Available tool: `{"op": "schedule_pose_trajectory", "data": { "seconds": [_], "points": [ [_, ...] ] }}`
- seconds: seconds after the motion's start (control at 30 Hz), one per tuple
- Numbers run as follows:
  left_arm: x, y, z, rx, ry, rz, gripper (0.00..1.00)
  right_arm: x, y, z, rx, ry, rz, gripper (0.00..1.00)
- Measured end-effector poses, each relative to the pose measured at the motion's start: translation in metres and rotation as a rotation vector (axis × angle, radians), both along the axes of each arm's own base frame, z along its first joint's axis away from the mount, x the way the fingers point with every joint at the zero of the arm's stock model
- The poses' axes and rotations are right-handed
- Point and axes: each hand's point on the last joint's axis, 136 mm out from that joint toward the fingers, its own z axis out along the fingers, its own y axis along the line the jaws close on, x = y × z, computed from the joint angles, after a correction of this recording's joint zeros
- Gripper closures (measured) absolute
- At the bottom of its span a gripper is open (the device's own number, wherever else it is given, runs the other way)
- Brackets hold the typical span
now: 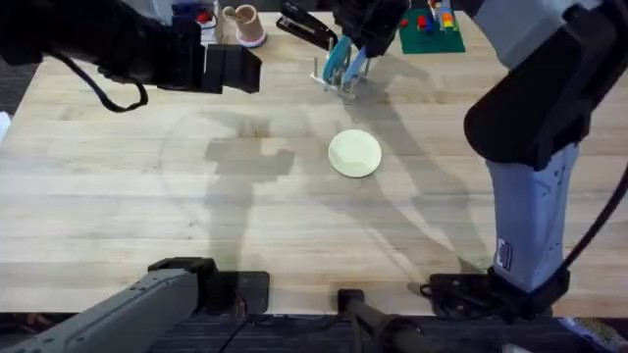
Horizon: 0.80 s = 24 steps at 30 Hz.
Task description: Pick up the plates from the table one by one and place each into a slot on the dish rack.
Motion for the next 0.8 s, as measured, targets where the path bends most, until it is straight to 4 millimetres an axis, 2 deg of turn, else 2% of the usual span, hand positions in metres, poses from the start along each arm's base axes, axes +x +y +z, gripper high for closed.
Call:
{"op": "schedule_pose_trajectory", "data": {
  "seconds": [0.6, 0.8],
  "points": [
    [0.0000, 0.0000, 0.0000, 0.000, 0.000, 0.000, 0.007, 0.0000, 0.0000, 0.0001, 0.000, 0.000, 0.000, 0.967],
    [0.0000, 0.0000, 0.0000, 0.000, 0.000, 0.000, 0.006, 0.0003, 0.0002, 0.0001, 0.001, -0.001, 0.000, 0.868]
  ]
}}
